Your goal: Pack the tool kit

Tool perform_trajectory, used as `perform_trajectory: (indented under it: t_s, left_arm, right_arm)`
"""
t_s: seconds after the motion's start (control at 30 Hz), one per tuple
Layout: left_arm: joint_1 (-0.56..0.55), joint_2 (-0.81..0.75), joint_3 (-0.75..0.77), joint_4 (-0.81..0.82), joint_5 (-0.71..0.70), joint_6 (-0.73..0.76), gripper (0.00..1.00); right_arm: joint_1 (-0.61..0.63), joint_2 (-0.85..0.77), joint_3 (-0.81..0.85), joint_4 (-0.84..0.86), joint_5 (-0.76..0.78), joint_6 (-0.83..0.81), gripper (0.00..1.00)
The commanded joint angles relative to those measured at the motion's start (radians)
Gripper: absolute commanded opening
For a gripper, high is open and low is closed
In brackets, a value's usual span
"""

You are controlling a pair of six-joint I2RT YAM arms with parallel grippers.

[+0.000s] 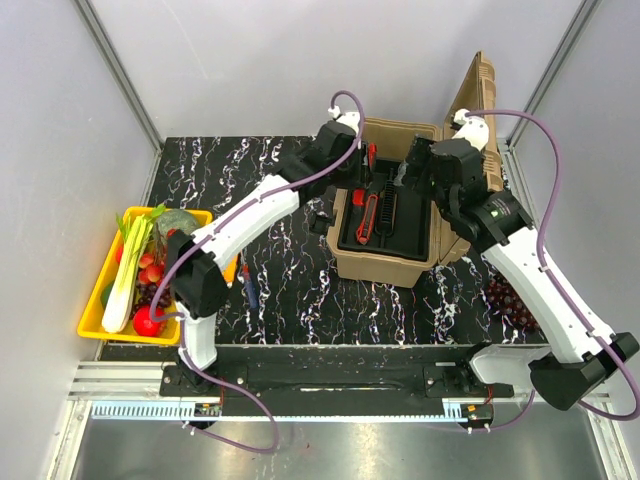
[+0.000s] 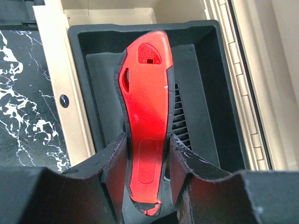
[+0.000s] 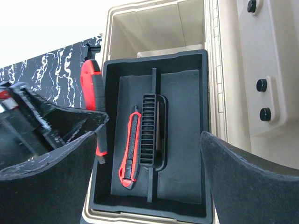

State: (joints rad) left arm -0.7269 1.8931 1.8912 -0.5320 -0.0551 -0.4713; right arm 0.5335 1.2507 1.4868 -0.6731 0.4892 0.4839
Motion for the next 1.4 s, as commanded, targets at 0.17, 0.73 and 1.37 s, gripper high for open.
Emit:
perform_trajectory:
  t_s: [0.17,0.73,1.37]
  left_arm:
    - [-0.006,0.121,0.146,-0.059,-0.018,-0.016,0.3]
    - [-0.008,0.161,0.198,-0.154,-0.074,-0.041,0.56]
    - [0.147,-0.258,-0.18,-0.125,-0.299,-0.038,0.97]
  right_arm:
    - [-0.006,-0.051,-0.026,0.029,0.038,0.01,0.95]
    - [-0.007,-0.037,-0.028,0.036,0.029,0.005,0.96]
    - [-0.007,0.015,-0.003,0.078,-0.086,-0.059,0.99]
